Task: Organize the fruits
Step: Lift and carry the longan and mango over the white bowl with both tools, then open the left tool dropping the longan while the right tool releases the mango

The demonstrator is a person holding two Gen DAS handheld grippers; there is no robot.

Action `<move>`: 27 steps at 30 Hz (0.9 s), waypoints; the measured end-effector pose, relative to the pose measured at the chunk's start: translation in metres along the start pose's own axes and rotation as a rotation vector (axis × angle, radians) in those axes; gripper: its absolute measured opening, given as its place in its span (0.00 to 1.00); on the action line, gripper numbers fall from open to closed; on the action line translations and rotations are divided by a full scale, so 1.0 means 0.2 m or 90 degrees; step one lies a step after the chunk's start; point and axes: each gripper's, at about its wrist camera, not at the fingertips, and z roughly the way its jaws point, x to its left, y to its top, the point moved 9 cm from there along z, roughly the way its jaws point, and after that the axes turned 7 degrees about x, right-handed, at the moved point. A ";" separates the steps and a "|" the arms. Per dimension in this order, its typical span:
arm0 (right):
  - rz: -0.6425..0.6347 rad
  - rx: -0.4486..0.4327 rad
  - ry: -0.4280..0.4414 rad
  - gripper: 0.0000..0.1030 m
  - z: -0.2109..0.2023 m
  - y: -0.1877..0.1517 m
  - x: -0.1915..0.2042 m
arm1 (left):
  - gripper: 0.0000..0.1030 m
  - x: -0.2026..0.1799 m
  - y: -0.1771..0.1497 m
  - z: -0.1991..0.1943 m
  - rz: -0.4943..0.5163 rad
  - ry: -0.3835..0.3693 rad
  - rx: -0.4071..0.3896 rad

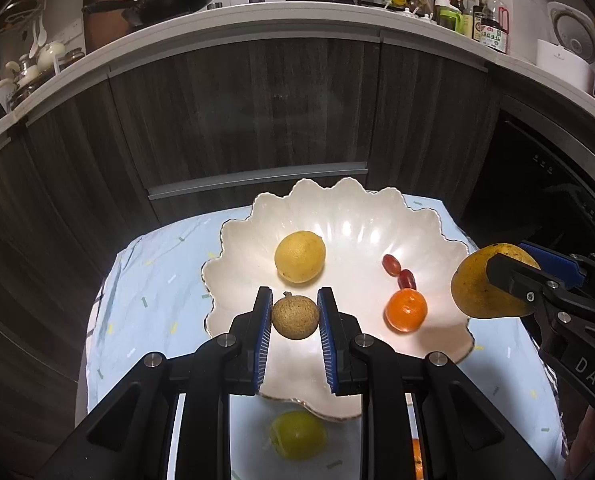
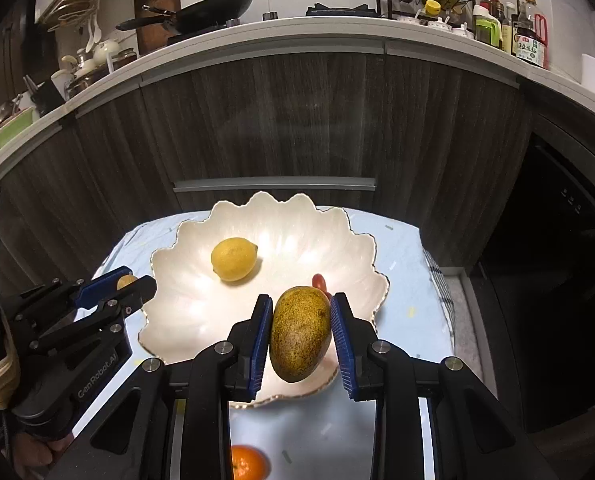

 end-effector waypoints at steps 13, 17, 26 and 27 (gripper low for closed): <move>0.008 0.037 0.018 0.30 0.16 -0.02 0.03 | 0.23 0.03 -0.04 0.16 -0.016 -0.001 0.038; 0.007 0.053 0.025 0.30 0.21 -0.03 0.05 | 0.23 0.04 -0.06 0.19 -0.020 -0.001 0.051; -0.001 0.067 0.025 0.41 0.28 -0.04 0.06 | 0.49 0.08 -0.07 0.21 -0.039 0.015 0.054; -0.004 0.062 0.016 0.56 0.27 -0.03 0.06 | 0.50 0.08 -0.07 0.21 -0.040 0.018 0.053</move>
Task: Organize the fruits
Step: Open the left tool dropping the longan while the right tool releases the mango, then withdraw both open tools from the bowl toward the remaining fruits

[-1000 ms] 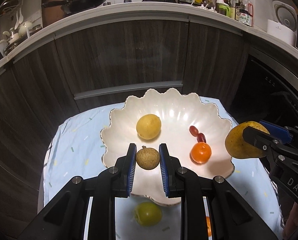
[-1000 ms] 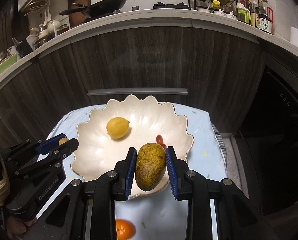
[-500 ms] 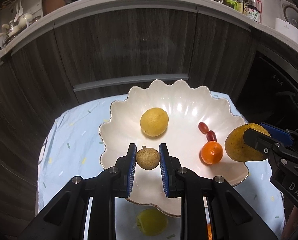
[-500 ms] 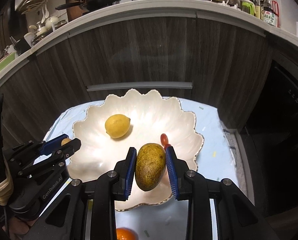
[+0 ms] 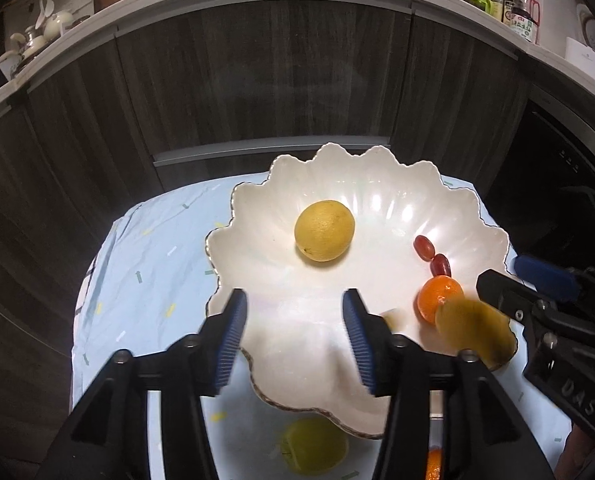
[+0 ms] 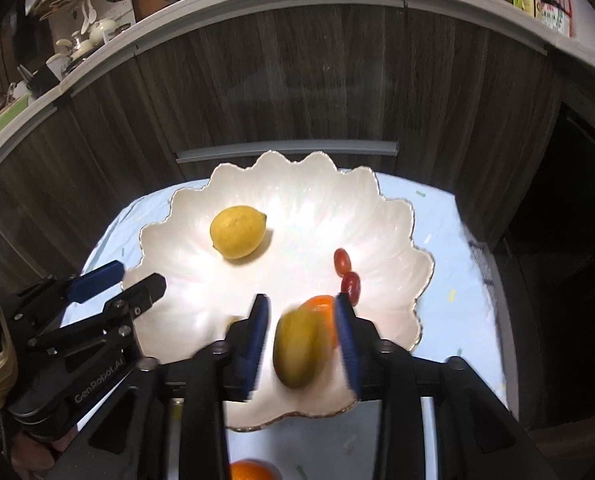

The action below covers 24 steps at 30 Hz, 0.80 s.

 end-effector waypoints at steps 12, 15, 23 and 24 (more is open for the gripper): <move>0.018 -0.006 -0.030 0.77 -0.04 -0.01 -0.05 | 0.81 0.04 0.00 -0.09 -0.008 0.036 -0.023; 0.022 -0.008 -0.034 0.77 -0.06 -0.01 -0.06 | 0.81 0.04 0.00 -0.11 -0.008 0.036 -0.025; 0.025 -0.025 -0.042 0.77 -0.14 -0.03 -0.06 | 0.81 0.05 -0.02 -0.20 -0.017 0.038 -0.032; 0.026 -0.027 -0.043 0.77 -0.15 -0.03 -0.06 | 0.81 0.05 -0.03 -0.21 -0.018 0.038 -0.034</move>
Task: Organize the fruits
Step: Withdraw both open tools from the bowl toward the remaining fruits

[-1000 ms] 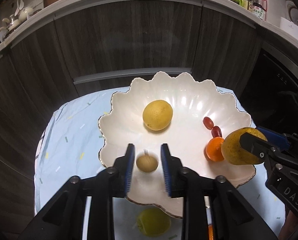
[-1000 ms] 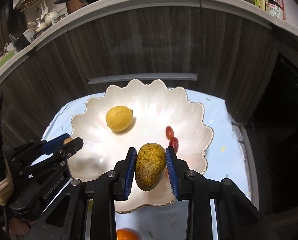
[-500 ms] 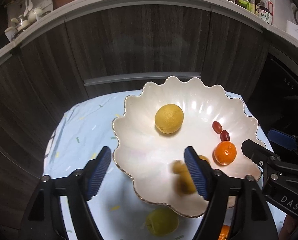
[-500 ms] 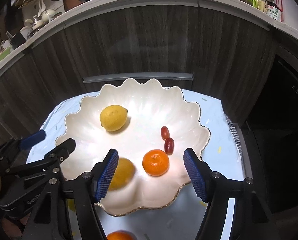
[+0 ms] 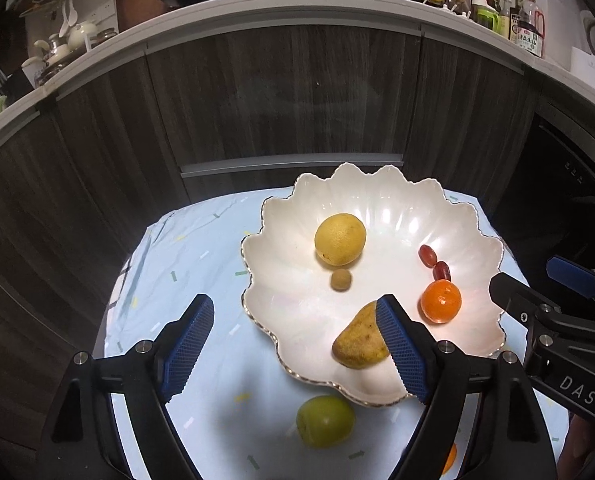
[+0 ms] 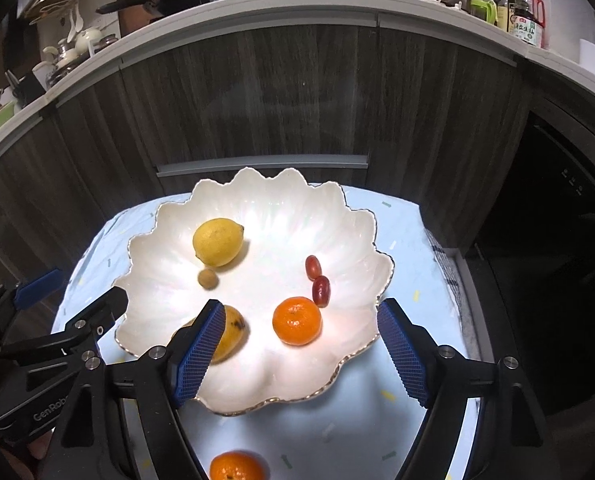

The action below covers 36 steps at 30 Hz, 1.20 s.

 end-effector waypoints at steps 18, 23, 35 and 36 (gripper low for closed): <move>-0.003 -0.025 -0.014 0.77 -0.21 -0.12 0.03 | 0.81 0.05 -0.14 -0.25 -0.010 0.004 -0.022; -0.009 -0.026 -0.021 0.77 -0.24 -0.16 0.04 | 0.81 0.07 -0.19 -0.30 -0.015 0.004 -0.022; -0.023 -0.024 -0.020 0.77 -0.27 -0.26 0.09 | 0.81 0.11 -0.30 -0.34 -0.021 0.007 -0.016; -0.024 -0.023 -0.020 0.77 -0.27 -0.27 0.09 | 0.81 0.12 -0.31 -0.34 -0.022 0.008 -0.015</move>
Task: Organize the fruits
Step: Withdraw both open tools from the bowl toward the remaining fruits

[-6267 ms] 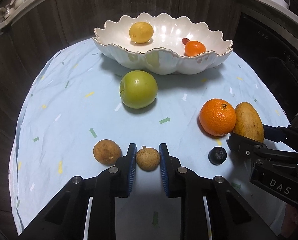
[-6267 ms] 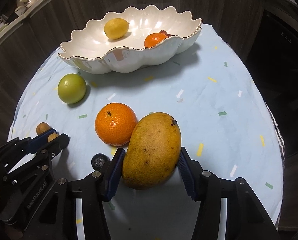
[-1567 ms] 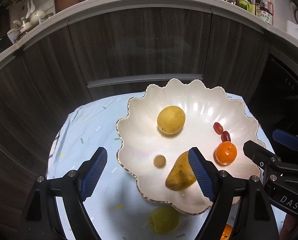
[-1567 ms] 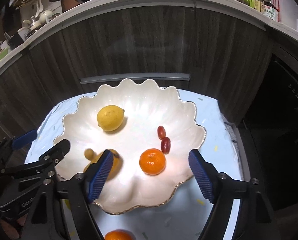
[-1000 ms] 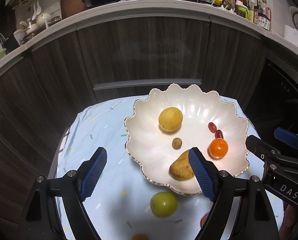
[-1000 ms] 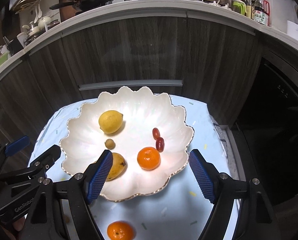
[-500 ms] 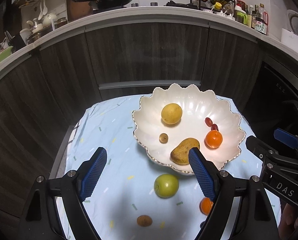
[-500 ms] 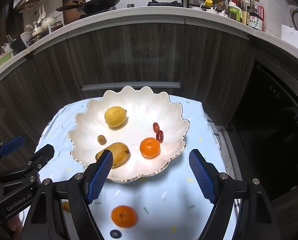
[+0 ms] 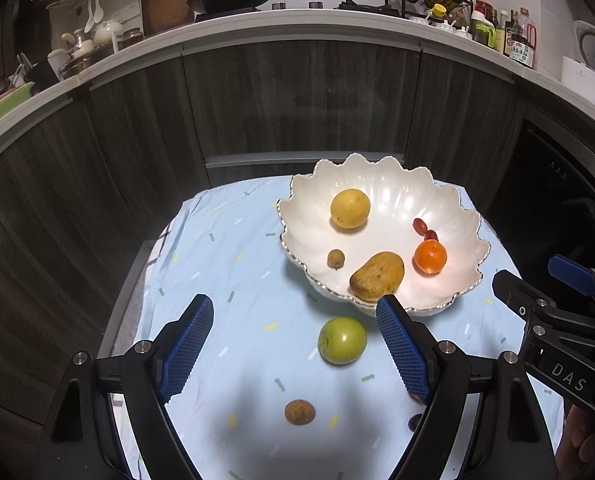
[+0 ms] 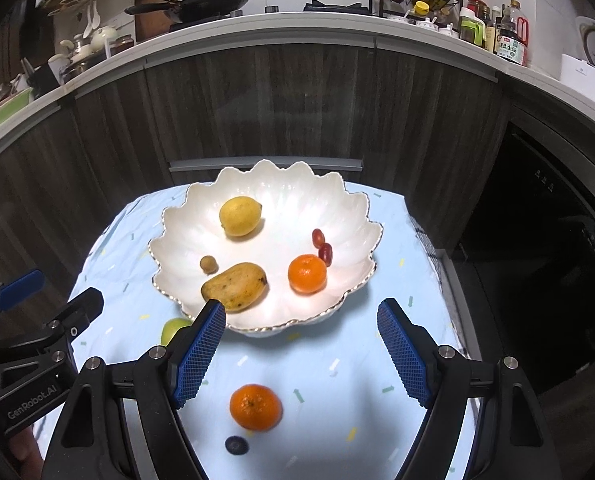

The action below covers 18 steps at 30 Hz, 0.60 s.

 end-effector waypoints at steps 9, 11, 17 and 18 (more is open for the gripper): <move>-0.007 0.006 0.012 0.77 0.01 -0.09 0.05 | 0.81 0.03 -0.13 0.02 -0.005 0.005 0.020; -0.009 0.007 0.013 0.77 0.02 -0.11 0.06 | 0.81 0.04 -0.15 0.02 -0.006 0.007 0.021; -0.018 0.016 0.012 0.77 0.05 -0.18 0.08 | 0.81 0.07 -0.23 0.04 -0.010 0.013 0.031; -0.019 0.017 0.012 0.77 0.06 -0.19 0.09 | 0.81 0.08 -0.24 0.04 -0.010 0.014 0.033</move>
